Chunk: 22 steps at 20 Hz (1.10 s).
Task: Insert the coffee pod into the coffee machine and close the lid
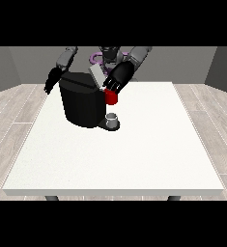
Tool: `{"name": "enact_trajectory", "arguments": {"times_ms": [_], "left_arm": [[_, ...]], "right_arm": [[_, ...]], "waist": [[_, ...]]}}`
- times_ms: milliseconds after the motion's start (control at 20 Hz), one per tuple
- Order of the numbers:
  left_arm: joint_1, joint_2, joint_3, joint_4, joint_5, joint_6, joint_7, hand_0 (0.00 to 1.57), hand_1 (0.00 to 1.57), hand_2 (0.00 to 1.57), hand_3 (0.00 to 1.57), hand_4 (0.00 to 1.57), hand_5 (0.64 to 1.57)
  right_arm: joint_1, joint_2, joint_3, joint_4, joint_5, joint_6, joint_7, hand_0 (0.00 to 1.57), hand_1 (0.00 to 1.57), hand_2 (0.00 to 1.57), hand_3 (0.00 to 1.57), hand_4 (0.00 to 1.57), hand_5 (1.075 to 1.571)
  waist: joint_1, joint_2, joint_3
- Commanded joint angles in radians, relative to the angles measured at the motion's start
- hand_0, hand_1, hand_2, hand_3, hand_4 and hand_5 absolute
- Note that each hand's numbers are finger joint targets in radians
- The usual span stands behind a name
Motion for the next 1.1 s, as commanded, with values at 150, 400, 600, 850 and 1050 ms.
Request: {"name": "enact_trajectory", "arguments": {"times_ms": [150,400,600,850,1050], "left_arm": [[0.001,-0.012,-0.014,-0.019,-0.016,0.023,-0.016,1.22,1.22,1.26,1.21,0.38,1.571],[-0.042,0.000,0.001,0.002,-0.021,0.041,-0.005,1.20,1.20,1.22,1.17,0.36,1.571],[-0.079,0.017,0.000,-0.008,-0.028,0.042,-0.017,1.24,1.24,1.26,1.20,0.29,1.571],[-0.029,0.086,-0.042,0.011,-0.099,0.085,-0.083,1.21,1.21,1.22,1.10,0.00,1.571],[-0.039,0.097,-0.045,0.028,-0.125,0.127,-0.094,1.16,1.16,1.18,1.05,0.00,1.571]], "right_arm": [[0.016,-0.008,-0.028,0.039,-0.008,-0.010,-0.049,0.00,0.00,0.00,0.00,0.00,1.571],[-0.025,0.008,-0.024,0.030,-0.015,-0.017,-0.007,0.00,0.00,0.00,0.00,0.00,1.571],[-0.038,0.001,-0.019,0.041,0.003,-0.025,-0.022,0.00,0.00,0.00,0.00,0.14,1.571],[0.000,-0.013,0.001,-0.013,-0.001,0.012,-0.013,0.00,0.00,0.00,0.00,0.00,1.571],[-0.046,0.007,0.006,-0.038,0.000,-0.010,-0.003,0.00,0.00,0.00,0.00,0.00,1.571]], "waist": [[0.032,-0.011,0.0002],[0.004,0.021,0.0001],[0.011,0.030,0.0002],[-0.027,0.039,-0.0001],[-0.037,0.079,-0.0002]]}}
